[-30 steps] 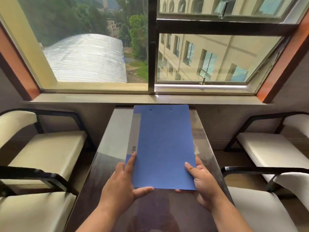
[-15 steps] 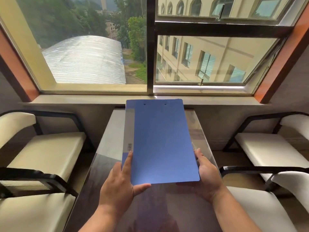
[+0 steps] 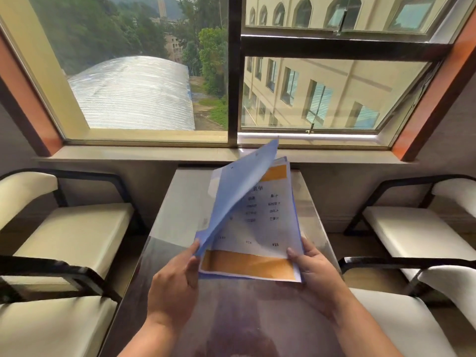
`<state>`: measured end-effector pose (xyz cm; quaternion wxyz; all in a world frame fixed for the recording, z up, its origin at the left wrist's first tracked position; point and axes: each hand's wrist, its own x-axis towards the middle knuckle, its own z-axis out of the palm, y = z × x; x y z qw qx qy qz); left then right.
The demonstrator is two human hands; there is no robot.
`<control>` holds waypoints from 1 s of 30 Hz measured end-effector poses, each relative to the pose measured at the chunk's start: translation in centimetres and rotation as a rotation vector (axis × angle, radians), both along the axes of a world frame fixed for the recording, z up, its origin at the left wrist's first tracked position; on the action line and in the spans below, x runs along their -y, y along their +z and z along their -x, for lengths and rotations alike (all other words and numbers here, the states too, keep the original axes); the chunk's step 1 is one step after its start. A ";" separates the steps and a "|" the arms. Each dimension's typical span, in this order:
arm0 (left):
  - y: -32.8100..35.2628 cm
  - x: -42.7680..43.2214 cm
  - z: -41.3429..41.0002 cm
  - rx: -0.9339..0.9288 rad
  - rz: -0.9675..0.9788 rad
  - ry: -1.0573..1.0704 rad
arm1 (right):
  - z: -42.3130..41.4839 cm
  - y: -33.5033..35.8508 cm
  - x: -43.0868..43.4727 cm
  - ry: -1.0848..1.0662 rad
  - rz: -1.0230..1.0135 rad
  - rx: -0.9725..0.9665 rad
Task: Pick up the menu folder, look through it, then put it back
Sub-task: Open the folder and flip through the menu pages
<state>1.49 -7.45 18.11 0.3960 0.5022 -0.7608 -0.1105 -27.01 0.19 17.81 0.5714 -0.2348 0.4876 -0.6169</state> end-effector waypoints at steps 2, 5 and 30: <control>0.3 0.0 0.3 -0.105 -0.061 0.104 | -0.1 -0.5 -0.1 -0.018 0.026 0.102; -0.1 0.4 0.9 -0.325 -0.292 0.249 | 0.1 -0.9 -0.2 -0.049 0.066 0.194; 3.9 -1.9 7.6 0.376 0.039 -0.117 | -1.7 0.6 -0.2 -0.040 0.036 0.110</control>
